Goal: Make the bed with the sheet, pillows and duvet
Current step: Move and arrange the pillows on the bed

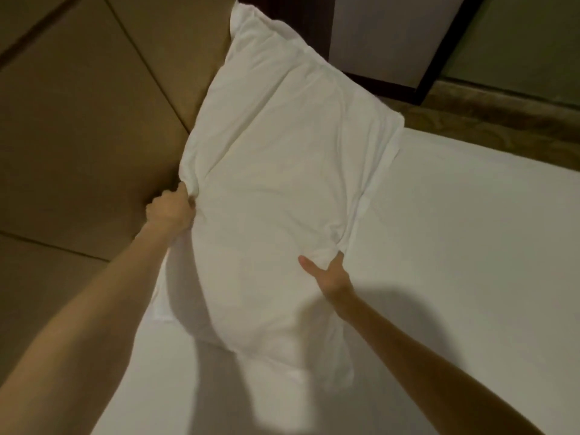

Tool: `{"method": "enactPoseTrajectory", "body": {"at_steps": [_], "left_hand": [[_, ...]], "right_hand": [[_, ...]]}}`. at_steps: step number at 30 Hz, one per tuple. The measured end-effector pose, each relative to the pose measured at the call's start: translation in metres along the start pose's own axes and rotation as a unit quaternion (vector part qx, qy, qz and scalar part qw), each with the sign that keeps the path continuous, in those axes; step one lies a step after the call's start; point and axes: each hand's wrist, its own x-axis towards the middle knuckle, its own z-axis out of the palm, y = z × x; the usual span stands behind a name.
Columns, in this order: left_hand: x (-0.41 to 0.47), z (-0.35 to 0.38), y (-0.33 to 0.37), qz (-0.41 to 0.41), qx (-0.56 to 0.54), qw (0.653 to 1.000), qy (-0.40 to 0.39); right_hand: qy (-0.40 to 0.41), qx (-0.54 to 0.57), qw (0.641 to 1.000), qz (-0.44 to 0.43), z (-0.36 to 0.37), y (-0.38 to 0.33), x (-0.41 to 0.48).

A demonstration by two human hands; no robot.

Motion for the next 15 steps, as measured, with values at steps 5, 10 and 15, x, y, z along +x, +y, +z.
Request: {"method": "enactPoseTrajectory", "body": {"at_steps": [5, 10, 15], "left_hand": [[0.009, -0.039, -0.003, 0.012, 0.099, 0.995, 0.013], [0.01, -0.046, 0.005, -0.014, 0.166, 0.986, -0.03], [0.004, -0.044, 0.027, 0.101, 0.084, 0.976, 0.176]], "right_hand": [[-0.006, 0.134, 0.99, -0.043, 0.009, -0.014, -0.011], [-0.001, 0.147, 0.989, -0.026, -0.003, -0.007, -0.005], [0.15, -0.222, 0.961, -0.073, -0.024, -0.024, 0.024]]}}
